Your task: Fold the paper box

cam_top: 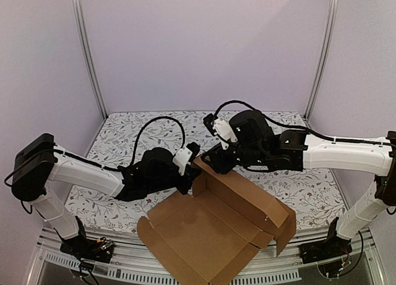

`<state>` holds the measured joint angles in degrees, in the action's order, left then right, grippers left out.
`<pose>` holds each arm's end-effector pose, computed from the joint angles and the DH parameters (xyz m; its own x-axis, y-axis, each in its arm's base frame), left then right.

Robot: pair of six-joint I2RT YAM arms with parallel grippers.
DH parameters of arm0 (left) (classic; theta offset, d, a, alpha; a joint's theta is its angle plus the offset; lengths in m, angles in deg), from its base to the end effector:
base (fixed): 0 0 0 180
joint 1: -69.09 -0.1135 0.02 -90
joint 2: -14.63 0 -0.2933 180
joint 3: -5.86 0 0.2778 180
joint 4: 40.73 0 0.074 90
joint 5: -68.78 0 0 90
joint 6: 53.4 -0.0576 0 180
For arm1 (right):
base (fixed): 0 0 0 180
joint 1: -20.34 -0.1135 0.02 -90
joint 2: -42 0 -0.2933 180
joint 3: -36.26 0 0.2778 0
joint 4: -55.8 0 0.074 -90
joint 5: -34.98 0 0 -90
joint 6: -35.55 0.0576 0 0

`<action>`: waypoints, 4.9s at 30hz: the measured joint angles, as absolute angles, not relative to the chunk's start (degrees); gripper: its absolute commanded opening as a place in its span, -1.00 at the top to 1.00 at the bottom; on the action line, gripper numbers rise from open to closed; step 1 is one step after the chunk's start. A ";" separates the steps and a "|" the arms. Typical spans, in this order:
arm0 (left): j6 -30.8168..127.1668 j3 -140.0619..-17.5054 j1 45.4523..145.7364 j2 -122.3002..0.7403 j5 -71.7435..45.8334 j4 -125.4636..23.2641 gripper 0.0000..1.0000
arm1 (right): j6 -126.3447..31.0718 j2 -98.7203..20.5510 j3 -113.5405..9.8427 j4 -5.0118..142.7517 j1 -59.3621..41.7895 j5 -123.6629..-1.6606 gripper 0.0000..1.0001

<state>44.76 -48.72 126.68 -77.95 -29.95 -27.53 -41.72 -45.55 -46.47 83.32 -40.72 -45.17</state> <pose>0.2062 -0.3085 0.1806 -0.3305 0.2588 -0.9076 0.7210 0.6898 -0.0658 0.1996 0.3407 0.3132 -0.4271 -0.3237 -0.8443 -0.7158 0.6916 0.0969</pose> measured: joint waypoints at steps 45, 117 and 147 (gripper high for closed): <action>44.45 -37.82 127.99 -92.31 -33.79 10.70 0.24 | -38.22 -47.26 -40.68 77.07 -40.00 -50.94 0.33; 42.86 -31.89 129.80 -89.84 -71.37 16.31 1.00 | -43.49 -23.02 -38.39 96.33 -39.36 -36.13 0.62; 61.61 -36.85 134.85 -87.06 -86.84 -10.92 1.00 | -41.06 -37.20 -35.76 91.17 -28.43 -44.10 1.00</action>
